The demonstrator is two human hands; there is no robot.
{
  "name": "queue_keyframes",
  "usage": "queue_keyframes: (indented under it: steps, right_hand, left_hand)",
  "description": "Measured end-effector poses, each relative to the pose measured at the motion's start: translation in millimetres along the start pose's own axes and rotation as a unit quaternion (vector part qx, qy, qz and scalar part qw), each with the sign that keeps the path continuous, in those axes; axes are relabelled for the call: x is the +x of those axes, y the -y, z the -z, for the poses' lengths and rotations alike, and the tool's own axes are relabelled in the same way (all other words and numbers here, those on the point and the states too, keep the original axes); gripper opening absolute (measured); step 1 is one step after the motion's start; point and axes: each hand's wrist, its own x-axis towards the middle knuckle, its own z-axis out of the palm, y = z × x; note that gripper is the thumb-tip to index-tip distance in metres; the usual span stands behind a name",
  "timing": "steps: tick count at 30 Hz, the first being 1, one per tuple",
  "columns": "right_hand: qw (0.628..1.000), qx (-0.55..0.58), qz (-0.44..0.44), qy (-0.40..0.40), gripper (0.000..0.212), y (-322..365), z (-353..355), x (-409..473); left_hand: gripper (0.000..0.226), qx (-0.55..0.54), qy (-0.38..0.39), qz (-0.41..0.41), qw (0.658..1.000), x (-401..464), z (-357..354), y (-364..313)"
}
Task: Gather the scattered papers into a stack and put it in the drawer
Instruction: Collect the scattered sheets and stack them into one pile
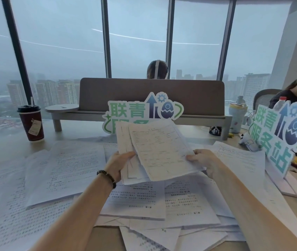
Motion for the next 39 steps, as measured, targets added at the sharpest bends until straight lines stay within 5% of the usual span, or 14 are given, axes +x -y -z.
queue_keyframes:
  steps: [5,13,17,20,31,39]
  right_hand:
    - [0.997,-0.043,-0.014,0.069,0.032,3,-1,-5]
    - [0.996,0.034,0.081,0.007,0.025,3,-13,-11]
    - [0.995,0.031,0.069,0.060,0.045,5,-20,-14]
    - [0.988,0.068,0.068,0.119,0.040,7,-27,-20]
    - [0.958,0.030,0.286,-0.005,0.052,32,-39,-45]
    - [0.935,0.082,0.345,0.003,0.042,35,-40,-59]
  left_hand:
    - [0.029,0.008,-0.010,-0.024,1.000,-3,1,-3]
    - [0.026,-0.027,0.032,-0.054,0.998,-11,-9,-10]
    - [0.029,-0.030,0.057,-0.054,0.996,-13,-8,-10]
    - [0.030,-0.005,0.049,-0.053,0.997,-11,-8,-10]
    - [0.015,0.071,-0.031,-0.242,0.967,-16,-13,-23]
    - [0.026,0.019,0.038,-0.217,0.975,-24,-12,-25]
